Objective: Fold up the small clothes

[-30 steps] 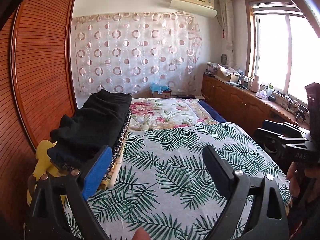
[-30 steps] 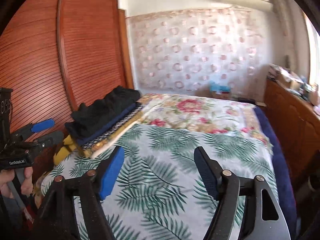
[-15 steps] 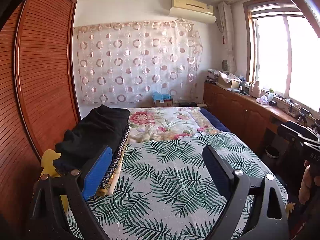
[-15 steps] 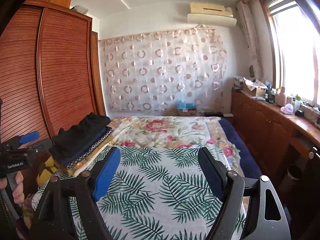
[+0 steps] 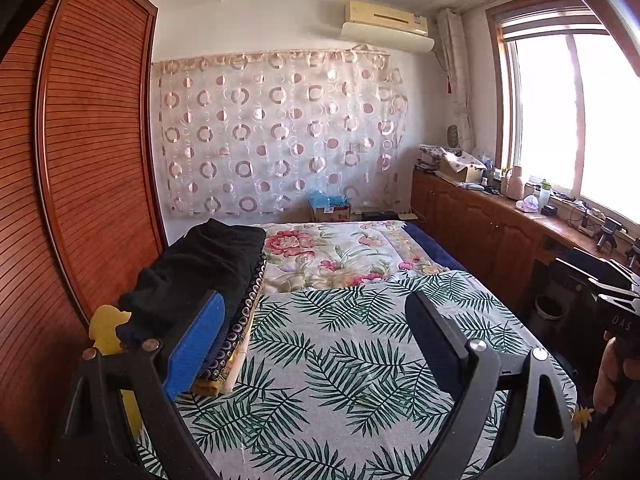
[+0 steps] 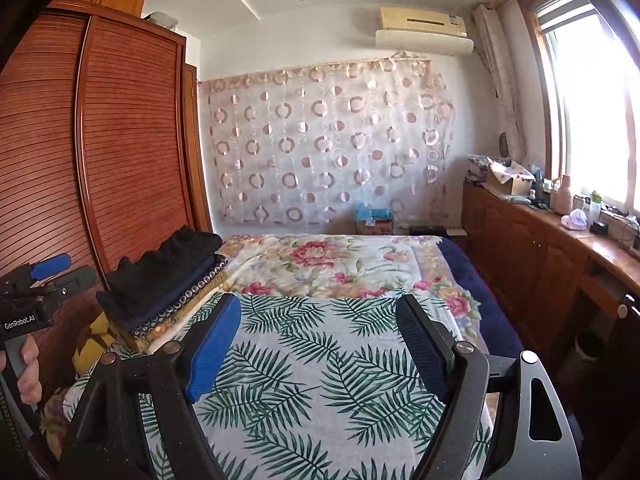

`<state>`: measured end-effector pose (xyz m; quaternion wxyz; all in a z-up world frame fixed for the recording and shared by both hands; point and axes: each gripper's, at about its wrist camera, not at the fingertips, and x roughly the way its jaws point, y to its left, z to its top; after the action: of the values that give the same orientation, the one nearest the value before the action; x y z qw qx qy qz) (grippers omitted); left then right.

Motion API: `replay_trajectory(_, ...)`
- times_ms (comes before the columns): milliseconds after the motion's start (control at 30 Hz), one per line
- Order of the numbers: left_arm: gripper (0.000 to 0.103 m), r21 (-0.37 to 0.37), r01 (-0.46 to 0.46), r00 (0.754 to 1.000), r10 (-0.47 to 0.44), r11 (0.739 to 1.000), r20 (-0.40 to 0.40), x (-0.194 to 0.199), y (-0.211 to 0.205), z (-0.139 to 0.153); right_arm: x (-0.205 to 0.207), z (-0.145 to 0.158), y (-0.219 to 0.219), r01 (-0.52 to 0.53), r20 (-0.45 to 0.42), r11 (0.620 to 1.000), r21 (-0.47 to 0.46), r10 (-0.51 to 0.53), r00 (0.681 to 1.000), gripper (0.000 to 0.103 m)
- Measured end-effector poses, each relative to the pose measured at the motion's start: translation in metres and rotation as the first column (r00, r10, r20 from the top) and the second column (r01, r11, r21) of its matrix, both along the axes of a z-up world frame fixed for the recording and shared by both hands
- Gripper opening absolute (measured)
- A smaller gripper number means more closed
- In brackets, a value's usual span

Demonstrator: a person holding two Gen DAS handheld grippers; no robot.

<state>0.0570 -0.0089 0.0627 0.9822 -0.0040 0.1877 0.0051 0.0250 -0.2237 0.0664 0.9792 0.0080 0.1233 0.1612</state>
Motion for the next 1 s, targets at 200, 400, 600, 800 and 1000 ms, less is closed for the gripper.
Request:
replay_trajectory(200, 0.092, 0.000, -0.004, 1.000, 0.004, 1.000, 0.002, 0.000, 0.001, 0.001, 0.000, 0.000, -0.003, -0.001, 0.000, 1.000, -0.004, 0.001, 1.000, 0.081)
replay_trajectory(400, 0.092, 0.000, -0.007, 1.000, 0.007, 1.000, 0.005, -0.001, 0.002, 0.001, 0.004, 0.000, -0.008, -0.002, 0.001, 1.000, -0.001, 0.002, 1.000, 0.081)
replay_trajectory(600, 0.092, 0.001, -0.007, 1.000, 0.007, 1.000, 0.007, 0.000, 0.003, 0.001, 0.005, 0.000, -0.009, -0.004, 0.003, 1.000, -0.001, 0.004, 1.000, 0.081)
replay_trajectory(800, 0.092, 0.004, -0.012, 1.000, 0.012, 1.000, 0.011, -0.001, 0.003, 0.000, 0.006, 0.000, -0.012, -0.004, 0.007, 1.000, -0.005, 0.004, 1.000, 0.081)
replay_trajectory(1000, 0.092, 0.008, -0.012, 1.000, 0.012, 1.000, 0.014, -0.001, 0.004, 0.000, 0.007, 0.000, -0.013, -0.005, 0.010, 1.000, -0.005, 0.005, 1.000, 0.081)
